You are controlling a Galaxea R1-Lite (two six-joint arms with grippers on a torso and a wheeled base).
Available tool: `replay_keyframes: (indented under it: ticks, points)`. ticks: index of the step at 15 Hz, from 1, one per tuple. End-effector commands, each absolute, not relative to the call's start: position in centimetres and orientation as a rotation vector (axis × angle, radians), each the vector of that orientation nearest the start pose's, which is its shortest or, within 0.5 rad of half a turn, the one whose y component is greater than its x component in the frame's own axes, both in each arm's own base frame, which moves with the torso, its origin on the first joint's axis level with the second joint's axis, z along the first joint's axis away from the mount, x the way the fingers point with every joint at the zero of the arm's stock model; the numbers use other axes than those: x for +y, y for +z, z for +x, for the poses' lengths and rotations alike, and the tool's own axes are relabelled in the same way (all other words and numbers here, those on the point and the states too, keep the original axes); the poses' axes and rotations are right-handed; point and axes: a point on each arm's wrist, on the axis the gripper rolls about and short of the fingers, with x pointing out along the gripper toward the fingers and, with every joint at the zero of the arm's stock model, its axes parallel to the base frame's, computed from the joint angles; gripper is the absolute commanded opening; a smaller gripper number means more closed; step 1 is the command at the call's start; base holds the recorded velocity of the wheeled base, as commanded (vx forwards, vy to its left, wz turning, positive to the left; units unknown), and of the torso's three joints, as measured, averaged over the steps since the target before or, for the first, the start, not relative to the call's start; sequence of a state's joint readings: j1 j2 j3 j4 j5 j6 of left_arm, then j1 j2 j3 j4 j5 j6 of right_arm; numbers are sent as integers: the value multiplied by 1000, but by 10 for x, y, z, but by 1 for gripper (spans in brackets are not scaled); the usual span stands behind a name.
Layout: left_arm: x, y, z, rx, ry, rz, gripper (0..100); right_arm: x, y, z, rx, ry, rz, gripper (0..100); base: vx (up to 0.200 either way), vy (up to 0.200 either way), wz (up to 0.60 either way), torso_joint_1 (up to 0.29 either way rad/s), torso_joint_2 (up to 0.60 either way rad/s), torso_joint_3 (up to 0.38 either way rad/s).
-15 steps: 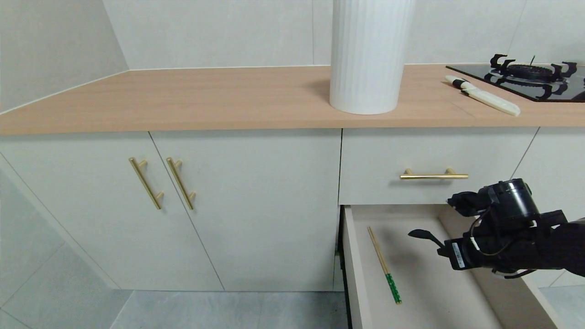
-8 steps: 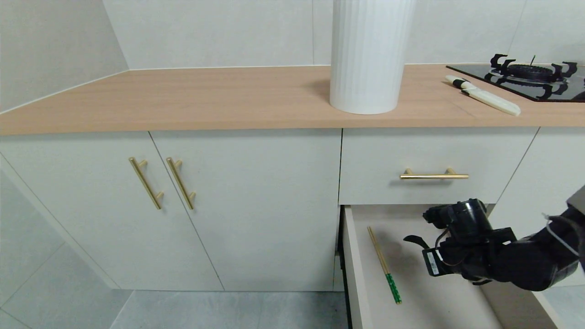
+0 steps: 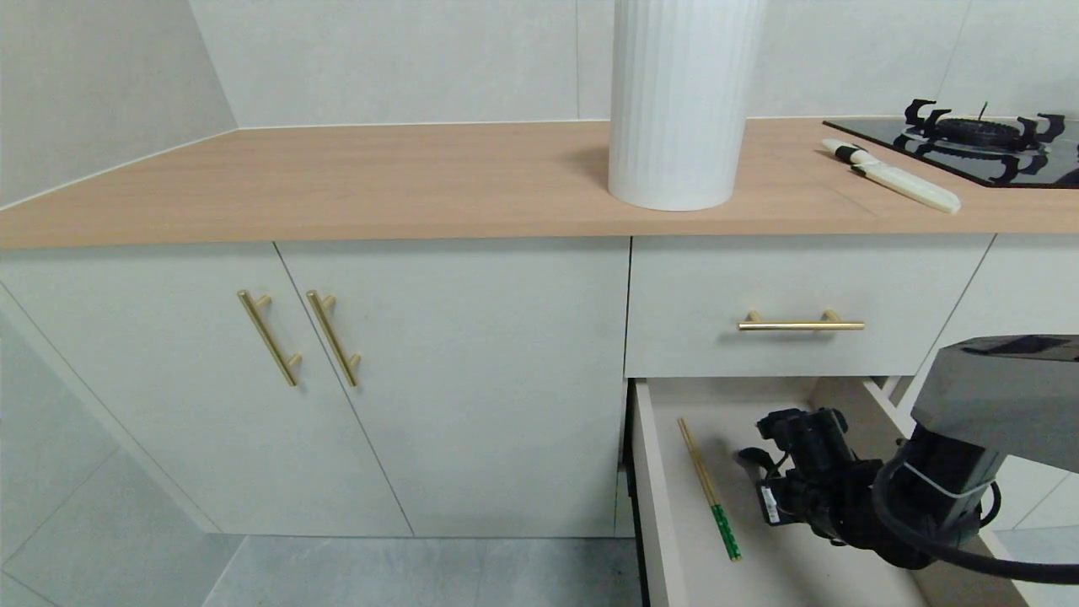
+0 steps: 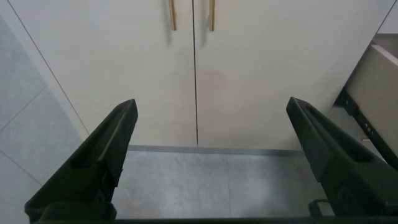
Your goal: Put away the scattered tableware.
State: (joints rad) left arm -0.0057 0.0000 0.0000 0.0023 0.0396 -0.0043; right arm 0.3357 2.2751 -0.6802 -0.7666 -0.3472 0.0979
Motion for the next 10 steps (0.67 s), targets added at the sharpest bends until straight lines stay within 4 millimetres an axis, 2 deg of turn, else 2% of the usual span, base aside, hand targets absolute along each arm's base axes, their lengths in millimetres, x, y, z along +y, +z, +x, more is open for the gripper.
replay_keyframes:
  ticks: [1, 10]
  points:
    - [1, 75, -23, 1, 34, -5, 100, 103, -33, 318, 804, -50, -194, 0, 0, 0, 0, 0, 0, 0]
    - [1, 75, -23, 3, 35, -5, 100, 103, -32, 318, 802, -52, -196, 0, 0, 0, 0, 0, 0, 0]
